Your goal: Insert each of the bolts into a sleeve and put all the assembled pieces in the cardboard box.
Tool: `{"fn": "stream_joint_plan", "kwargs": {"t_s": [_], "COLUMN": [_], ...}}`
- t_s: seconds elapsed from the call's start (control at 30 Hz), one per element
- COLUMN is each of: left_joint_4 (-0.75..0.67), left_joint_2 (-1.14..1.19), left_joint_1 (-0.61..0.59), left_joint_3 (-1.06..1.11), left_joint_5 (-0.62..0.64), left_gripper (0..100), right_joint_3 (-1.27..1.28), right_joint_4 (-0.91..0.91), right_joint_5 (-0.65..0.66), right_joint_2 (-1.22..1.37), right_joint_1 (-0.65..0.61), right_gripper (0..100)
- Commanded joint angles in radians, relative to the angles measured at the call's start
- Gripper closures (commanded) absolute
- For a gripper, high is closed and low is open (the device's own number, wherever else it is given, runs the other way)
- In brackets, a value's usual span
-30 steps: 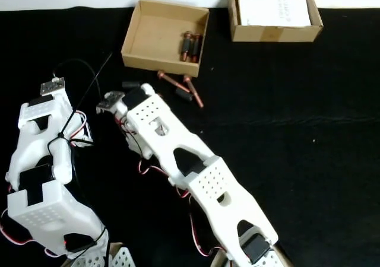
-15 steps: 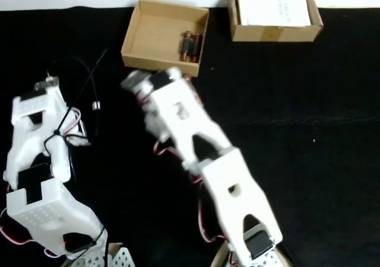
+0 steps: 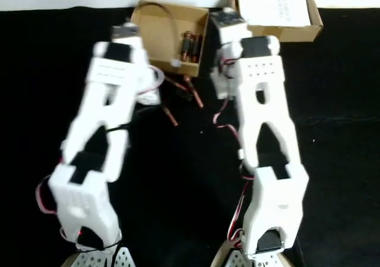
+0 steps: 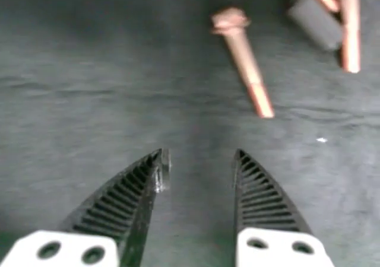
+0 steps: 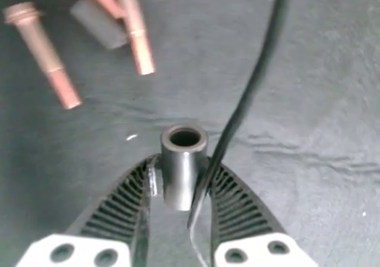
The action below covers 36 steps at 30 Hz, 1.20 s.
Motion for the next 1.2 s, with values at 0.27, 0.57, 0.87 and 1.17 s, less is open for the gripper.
{"fn": "stream_joint_plan", "kwargs": {"t_s": [0.27,0.57,0.87,1.17], "left_joint_4": [0.127,0.126,0.014,-0.104], "left_joint_2": [0.437,0.538,0.634,0.697], "left_joint_1": [0.035,0.03,0.016,-0.008], "left_joint_3": [-0.582,-0.654,-0.656,-0.656], "left_joint_5": [0.273,0.41,0.508,0.554], "left_gripper": [81,81,81,82], "right_joint_3": [0.315,0.318,0.318,0.32], "right_joint_4": [-0.331,-0.352,-0.352,-0.346], "right_joint_5": [0.0,0.0,0.002,0.002], "right_joint_2": [-0.05,-0.05,-0.048,-0.051], "right_joint_1": [0.018,0.019,0.016,0.015], "right_gripper": [99.2,99.2,99.2,99.2]}}
